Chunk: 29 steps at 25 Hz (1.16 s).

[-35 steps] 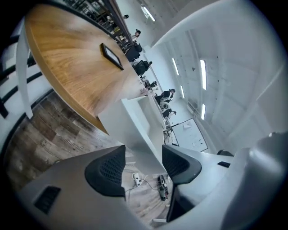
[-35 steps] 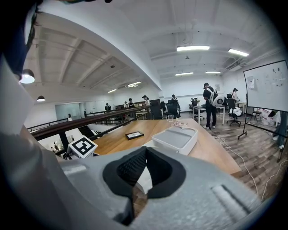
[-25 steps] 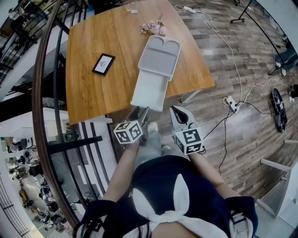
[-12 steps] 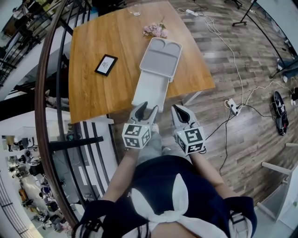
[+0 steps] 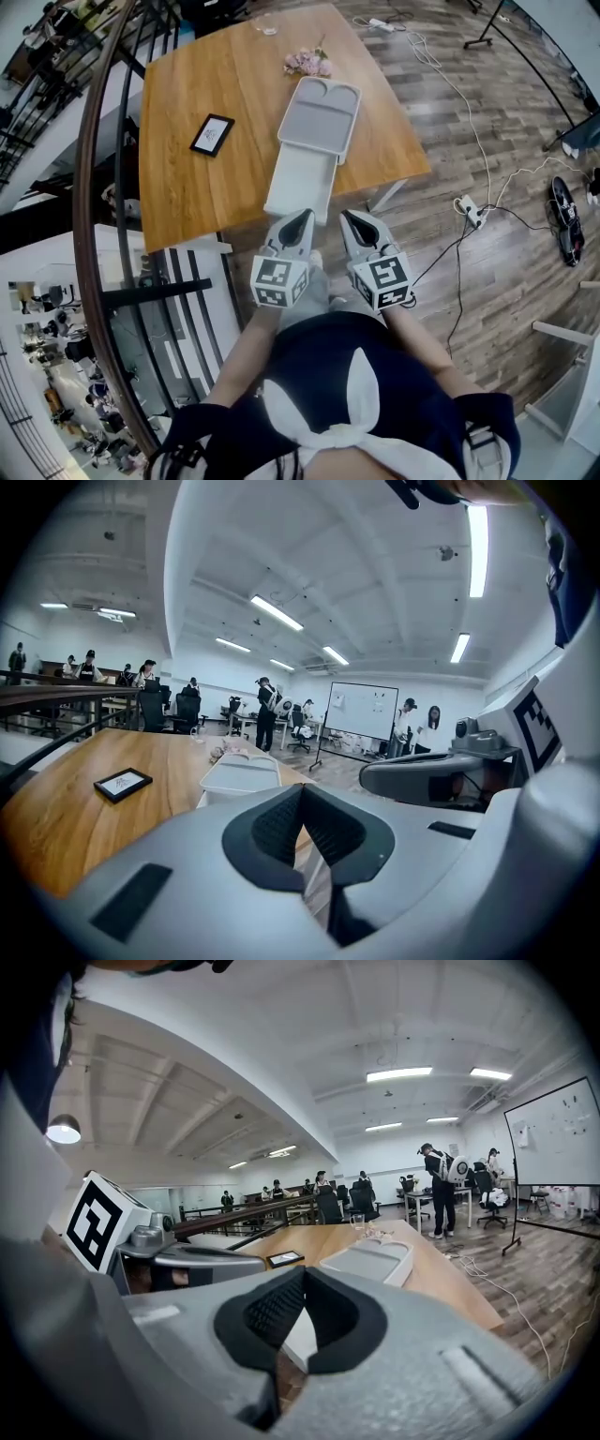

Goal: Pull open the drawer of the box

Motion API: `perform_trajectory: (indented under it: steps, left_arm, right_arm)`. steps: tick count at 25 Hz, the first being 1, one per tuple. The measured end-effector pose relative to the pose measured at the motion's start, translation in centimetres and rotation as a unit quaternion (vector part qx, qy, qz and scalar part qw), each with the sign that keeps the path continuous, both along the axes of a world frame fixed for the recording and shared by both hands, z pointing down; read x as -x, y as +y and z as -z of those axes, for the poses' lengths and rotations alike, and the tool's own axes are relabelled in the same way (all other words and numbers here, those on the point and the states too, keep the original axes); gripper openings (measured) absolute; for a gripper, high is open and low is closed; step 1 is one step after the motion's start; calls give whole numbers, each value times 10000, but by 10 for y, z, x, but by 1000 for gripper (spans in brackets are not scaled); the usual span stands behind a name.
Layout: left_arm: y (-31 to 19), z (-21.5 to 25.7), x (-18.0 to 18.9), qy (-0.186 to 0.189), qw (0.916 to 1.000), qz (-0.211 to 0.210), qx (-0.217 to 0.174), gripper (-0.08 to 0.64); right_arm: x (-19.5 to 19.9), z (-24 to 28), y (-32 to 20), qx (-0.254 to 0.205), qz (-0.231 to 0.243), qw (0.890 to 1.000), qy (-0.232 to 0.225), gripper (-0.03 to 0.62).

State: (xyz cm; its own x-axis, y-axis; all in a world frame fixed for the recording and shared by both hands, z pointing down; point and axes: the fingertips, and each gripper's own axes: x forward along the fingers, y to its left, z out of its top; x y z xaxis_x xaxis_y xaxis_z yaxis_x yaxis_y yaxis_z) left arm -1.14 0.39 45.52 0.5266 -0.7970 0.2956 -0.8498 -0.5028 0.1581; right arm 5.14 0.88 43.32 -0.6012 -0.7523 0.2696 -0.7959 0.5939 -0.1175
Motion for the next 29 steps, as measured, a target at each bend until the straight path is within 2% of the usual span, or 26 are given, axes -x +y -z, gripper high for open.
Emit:
perform_trajectory:
  steps: [8, 19, 29]
  left_arm:
    - [8, 10, -7, -75, 9998, -134, -127, 17]
    - [17, 8, -8, 182, 9997, -140, 39, 17]
    - [20, 4, -8, 206, 9996, -170, 100, 17]
  right_arm:
    - [5, 3, 7, -7, 37, 10000, -31, -3]
    - [3, 2, 16, -6, 45, 10000, -46, -3]
    - [2, -2, 17, 14, 2, 10000, -21, -3]
